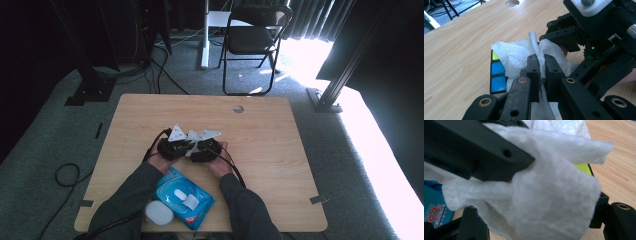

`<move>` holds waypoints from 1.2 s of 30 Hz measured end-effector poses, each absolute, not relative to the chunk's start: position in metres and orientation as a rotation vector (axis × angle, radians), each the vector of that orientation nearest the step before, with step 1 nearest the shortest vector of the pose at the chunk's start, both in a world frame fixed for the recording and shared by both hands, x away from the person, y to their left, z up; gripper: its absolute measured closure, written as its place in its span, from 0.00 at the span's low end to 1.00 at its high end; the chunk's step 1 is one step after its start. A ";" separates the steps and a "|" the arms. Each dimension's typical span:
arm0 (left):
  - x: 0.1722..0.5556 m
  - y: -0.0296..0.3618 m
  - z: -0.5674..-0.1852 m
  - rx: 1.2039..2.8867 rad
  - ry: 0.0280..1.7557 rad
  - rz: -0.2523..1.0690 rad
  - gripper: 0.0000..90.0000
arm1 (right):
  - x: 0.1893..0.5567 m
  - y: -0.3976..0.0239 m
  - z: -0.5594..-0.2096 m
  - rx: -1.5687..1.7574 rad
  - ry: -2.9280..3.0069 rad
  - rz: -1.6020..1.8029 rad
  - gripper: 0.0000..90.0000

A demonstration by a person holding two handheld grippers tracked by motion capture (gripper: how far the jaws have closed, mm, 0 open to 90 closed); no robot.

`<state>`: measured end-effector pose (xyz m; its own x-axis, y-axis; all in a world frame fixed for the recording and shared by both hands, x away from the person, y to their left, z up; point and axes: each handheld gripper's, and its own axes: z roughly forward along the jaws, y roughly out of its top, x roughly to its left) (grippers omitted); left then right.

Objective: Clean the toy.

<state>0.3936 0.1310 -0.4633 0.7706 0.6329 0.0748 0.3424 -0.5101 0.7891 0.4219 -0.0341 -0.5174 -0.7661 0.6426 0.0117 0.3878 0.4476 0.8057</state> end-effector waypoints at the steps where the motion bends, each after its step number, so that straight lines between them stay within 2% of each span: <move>1: 0.394 0.131 -0.463 2.145 0.726 0.456 0.94 | 0.422 -0.034 -0.517 0.883 2.408 1.224 0.38; 14: 0.401 0.139 -0.464 2.133 0.784 0.504 0.94 | 0.414 -0.029 -0.517 0.809 2.437 1.220 0.38; 23: 0.412 0.153 -0.464 2.097 0.882 0.551 0.94 | 0.411 -0.034 -0.513 0.764 2.444 1.255 0.38; 36: 0.417 0.152 -0.464 2.088 0.911 0.543 0.94 | 0.408 -0.031 -0.513 0.713 2.472 1.263 0.38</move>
